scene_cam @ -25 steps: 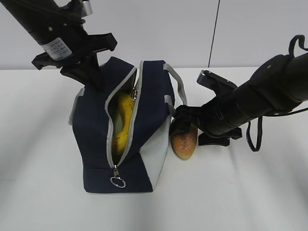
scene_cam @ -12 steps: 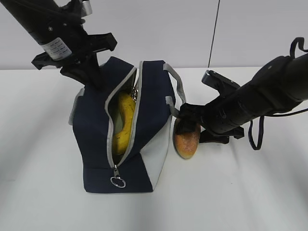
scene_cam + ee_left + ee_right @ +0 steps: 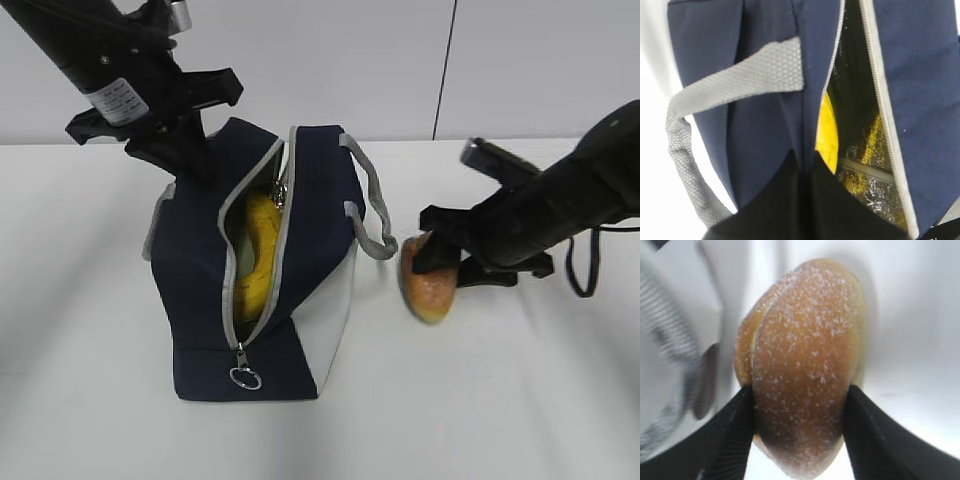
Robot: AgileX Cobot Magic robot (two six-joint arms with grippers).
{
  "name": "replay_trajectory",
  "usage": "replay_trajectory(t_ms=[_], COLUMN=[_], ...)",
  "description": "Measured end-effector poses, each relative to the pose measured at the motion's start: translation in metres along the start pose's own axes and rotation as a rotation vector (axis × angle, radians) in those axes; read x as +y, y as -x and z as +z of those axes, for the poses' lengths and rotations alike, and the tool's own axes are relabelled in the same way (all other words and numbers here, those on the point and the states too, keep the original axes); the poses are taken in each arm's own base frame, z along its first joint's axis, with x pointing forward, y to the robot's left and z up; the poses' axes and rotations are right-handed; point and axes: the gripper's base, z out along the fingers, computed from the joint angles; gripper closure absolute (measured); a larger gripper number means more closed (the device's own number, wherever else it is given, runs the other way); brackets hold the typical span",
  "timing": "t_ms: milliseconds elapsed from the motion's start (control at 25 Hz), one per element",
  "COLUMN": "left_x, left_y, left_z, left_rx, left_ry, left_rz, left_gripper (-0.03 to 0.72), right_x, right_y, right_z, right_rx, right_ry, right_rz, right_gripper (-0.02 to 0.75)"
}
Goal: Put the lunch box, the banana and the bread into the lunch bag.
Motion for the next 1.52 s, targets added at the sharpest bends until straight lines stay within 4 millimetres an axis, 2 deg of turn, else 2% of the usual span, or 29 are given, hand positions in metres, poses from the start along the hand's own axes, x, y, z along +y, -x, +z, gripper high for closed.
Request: replay_trajectory(t_ms=[160,280,400,480,640,720,880,1000,1280,1520], left_x=[0.0,0.0,0.0,0.0,0.0,0.0,0.0,0.0,0.0,0.0], left_y=[0.0,0.0,0.0,0.0,0.0,0.0,0.0,0.0,0.0,0.0], left_z=[0.0,0.0,0.0,0.0,0.0,0.0,0.0,0.0,0.0,0.0], left_rx=[0.0,0.0,0.0,0.0,0.0,0.0,0.0,-0.002,-0.004,-0.005], left_ry=[0.0,0.0,0.0,0.0,0.0,0.0,0.0,0.0,0.0,0.0], left_rz=[0.0,0.0,0.0,0.0,0.0,0.0,0.0,0.0,0.0,0.0], left_gripper=[0.691,0.691,0.691,0.691,0.691,0.691,0.691,0.691,0.691,0.691], right_x=[-0.028,-0.028,-0.009,0.007,0.043,0.058,0.081,0.095,0.108,0.11], right_y=[0.017,0.025,0.026,0.026,0.026,0.025,0.02,0.015,0.003,-0.007], right_z=[-0.044,-0.08,-0.11,-0.121,-0.128,-0.128,-0.123,-0.108,-0.059,-0.024], right_rx=[-0.102,-0.197,-0.266,-0.294,-0.317,-0.324,-0.307,-0.26,-0.138,-0.064], right_ry=[-0.032,-0.036,0.038,0.146,0.44,0.529,0.601,0.635,0.661,0.657], right_rz=[0.044,0.04,0.046,0.046,0.02,0.021,0.007,0.01,0.053,0.089], right_gripper=[0.343,0.344,0.344,0.344,0.344,0.344,0.344,0.345,0.345,0.345])
